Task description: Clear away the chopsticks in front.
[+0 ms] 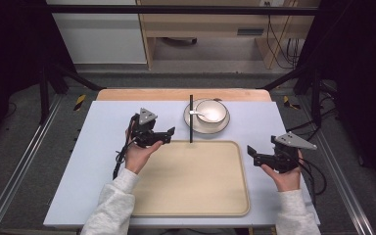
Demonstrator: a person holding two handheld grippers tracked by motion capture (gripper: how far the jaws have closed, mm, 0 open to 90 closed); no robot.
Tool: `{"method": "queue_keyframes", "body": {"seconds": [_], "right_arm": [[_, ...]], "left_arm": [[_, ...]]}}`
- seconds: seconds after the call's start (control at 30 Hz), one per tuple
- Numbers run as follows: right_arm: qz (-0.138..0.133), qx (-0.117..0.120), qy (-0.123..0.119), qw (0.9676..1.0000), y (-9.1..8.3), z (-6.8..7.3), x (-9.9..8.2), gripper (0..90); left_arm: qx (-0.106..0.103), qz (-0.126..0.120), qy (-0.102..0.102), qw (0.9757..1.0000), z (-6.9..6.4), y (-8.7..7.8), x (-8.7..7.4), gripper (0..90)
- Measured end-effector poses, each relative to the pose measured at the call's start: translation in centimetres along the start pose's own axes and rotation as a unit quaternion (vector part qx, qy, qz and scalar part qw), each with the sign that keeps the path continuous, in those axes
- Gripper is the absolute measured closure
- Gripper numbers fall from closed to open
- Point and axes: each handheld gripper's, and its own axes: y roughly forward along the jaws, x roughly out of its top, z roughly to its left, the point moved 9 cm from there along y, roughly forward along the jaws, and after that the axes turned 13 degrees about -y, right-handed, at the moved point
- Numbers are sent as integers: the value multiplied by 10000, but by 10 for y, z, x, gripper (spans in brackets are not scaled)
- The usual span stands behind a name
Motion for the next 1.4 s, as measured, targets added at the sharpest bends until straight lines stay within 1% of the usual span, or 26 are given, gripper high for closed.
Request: {"method": "queue_keyframes", "body": {"seconds": [0.1, 0.13, 0.2, 0.37, 0.4, 0.5, 0.57, 0.6, 0.7, 0.73, 0.77, 0.8, 0.83, 0.97, 1.03, 1.1, 1.2, 1.23, 1.3, 1.37, 1.4], "right_arm": [[1, -8, 0, 10000, 0, 0, 0, 50], [1, -8, 0, 10000, 0, 0, 0, 50], [6, -9, -9, 10000, 1, 0, 0, 50], [11, -1, -7, 10000, 1, 0, 0, 50], [9, -2, -8, 10000, 1, 0, 0, 51], [11, 15, 2, 10000, 1, 1, 0, 50], [19, 14, 7, 10000, 2, 1, 0, 50], [19, 15, 3, 10000, 2, 1, 0, 50], [21, 21, 8, 10000, 2, 1, 0, 50], [26, 22, -1, 10000, 2, 1, -1, 51], [25, 26, 11, 10000, 2, 1, -1, 50], [30, 24, -4, 10000, 2, 1, -1, 50], [29, 23, -3, 10000, 3, 1, -1, 51], [24, 28, 13, 10000, 2, 1, 0, 50], [27, 34, -4, 10000, 2, 0, -1, 51], [32, 31, -10, 10000, 2, 0, -1, 51], [25, 43, -7, 10000, 2, 0, -1, 51], [24, 43, -6, 10000, 2, 0, -1, 51], [13, 40, -10, 10000, 2, 0, 0, 51], [8, 45, -11, 10000, 2, 0, 0, 51], [10, 42, -12, 10000, 2, 0, 0, 51]], "left_arm": [[-10, 67, 11, 10000, -2, 10, -1, 184], [-10, 67, 11, 10000, -2, 10, -1, 187], [31, 131, 83, 9999, -3, 18, -1, 192], [14, 158, 79, 9998, -5, 32, 1, 221], [18, 185, 101, 9998, -5, 34, 0, 237], [18, 263, 98, 9996, -6, 44, 0, 242], [13, 313, 140, 9994, -6, 48, 1, 245], [7, 295, 117, 9995, -7, 51, 2, 247], [-7, 282, 147, 9995, -9, 57, 4, 262], [1, 346, 154, 9993, -9, 59, 3, 262], [1, 346, 154, 9993, -9, 59, 3, 260], [37, 437, 202, 9988, -10, 65, 1, 261], [47, 466, 228, 9986, -11, 68, 1, 262], [52, 502, 249, 9984, -11, 79, 1, 290], [78, 601, 254, 9978, -11, 84, -1, 295], [106, 662, 340, 9972, -12, 88, -1, 303], [101, 675, 341, 9971, -13, 95, 1, 316], [90, 666, 313, 9972, -13, 97, 1, 327], [95, 766, 341, 9964, -13, 102, -1, 339], [88, 785, 347, 9963, -15, 106, -2, 363], [118, 803, 364, 9960, -16, 109, -2, 381]]}}
